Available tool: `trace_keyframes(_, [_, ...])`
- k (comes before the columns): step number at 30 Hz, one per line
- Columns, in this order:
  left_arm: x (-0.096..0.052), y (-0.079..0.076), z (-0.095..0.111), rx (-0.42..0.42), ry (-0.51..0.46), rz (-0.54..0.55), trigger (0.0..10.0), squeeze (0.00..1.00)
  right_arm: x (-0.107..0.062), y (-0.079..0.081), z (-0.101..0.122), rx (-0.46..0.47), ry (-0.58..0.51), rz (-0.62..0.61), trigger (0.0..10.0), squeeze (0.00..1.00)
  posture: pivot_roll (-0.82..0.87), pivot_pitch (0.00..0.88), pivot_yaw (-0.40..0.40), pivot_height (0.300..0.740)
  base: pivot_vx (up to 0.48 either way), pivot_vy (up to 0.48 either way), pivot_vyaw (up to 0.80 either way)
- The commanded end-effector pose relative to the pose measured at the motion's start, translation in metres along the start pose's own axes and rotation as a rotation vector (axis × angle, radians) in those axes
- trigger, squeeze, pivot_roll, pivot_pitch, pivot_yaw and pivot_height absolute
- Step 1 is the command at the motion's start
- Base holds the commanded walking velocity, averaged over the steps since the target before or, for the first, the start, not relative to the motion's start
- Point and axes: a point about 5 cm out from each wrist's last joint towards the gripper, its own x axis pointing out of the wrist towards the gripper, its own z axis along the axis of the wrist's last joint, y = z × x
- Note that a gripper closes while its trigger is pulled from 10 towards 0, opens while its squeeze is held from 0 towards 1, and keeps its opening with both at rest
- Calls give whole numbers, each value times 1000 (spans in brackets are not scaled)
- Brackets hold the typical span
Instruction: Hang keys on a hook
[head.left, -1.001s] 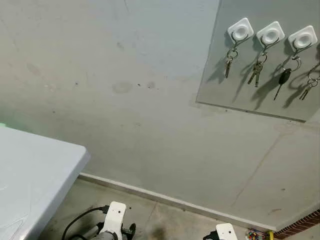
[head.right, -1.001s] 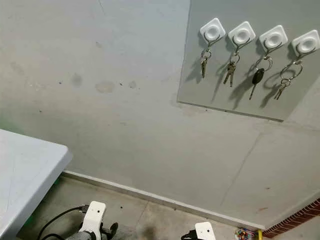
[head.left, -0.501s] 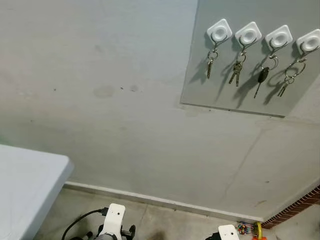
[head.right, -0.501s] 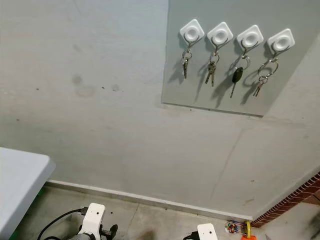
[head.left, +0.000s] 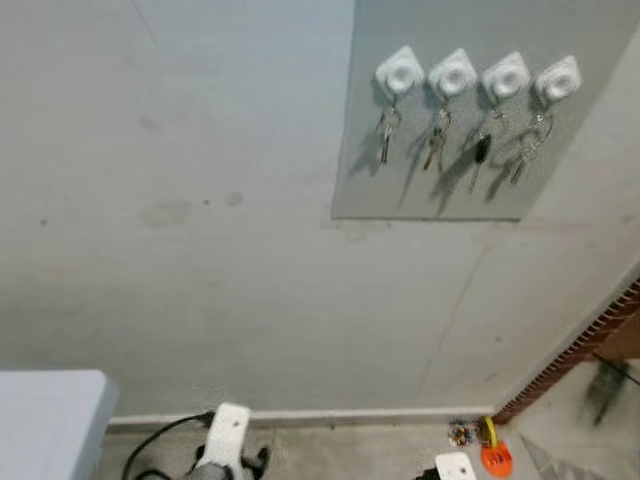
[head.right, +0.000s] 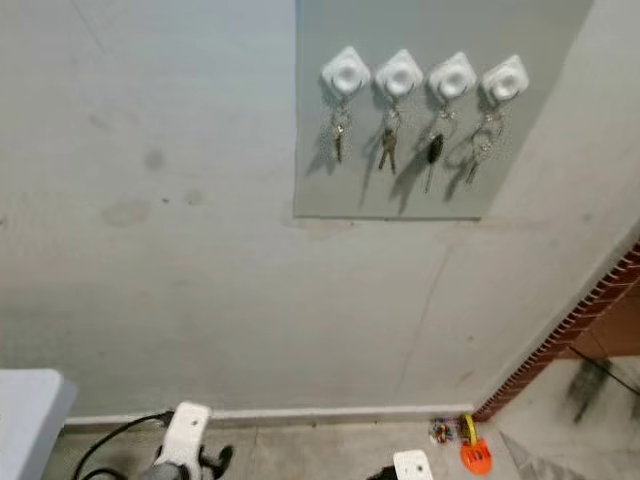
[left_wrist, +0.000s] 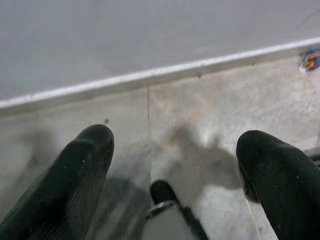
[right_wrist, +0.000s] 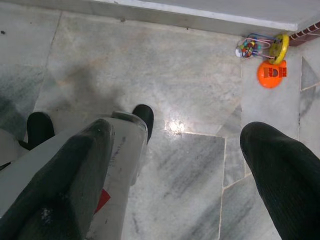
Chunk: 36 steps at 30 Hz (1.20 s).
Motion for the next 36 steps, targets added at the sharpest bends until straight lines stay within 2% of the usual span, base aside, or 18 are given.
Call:
trace_keyframes(1, [-1, 3, -5, 12, 19, 14, 10000, 0, -1, 0, -6, 4, 19, 2, 10000, 0, -64, 0, 5, 740, 0, 0, 0])
trace_keyframes(12, [-1, 4, -3, 17, 11, 10, 10000, 0, -1, 1, -5, 3, 18, 5, 10000, 0, -65, 0, 4, 740, 0, -86, 0])
trace_keyframes(36, [0, 3, 0, 13, 9, 8, 10000, 0, -1, 0, -7, 25, 31, -2, 10000, 0, -70, 0, 7, 740, 0, -470, 0])
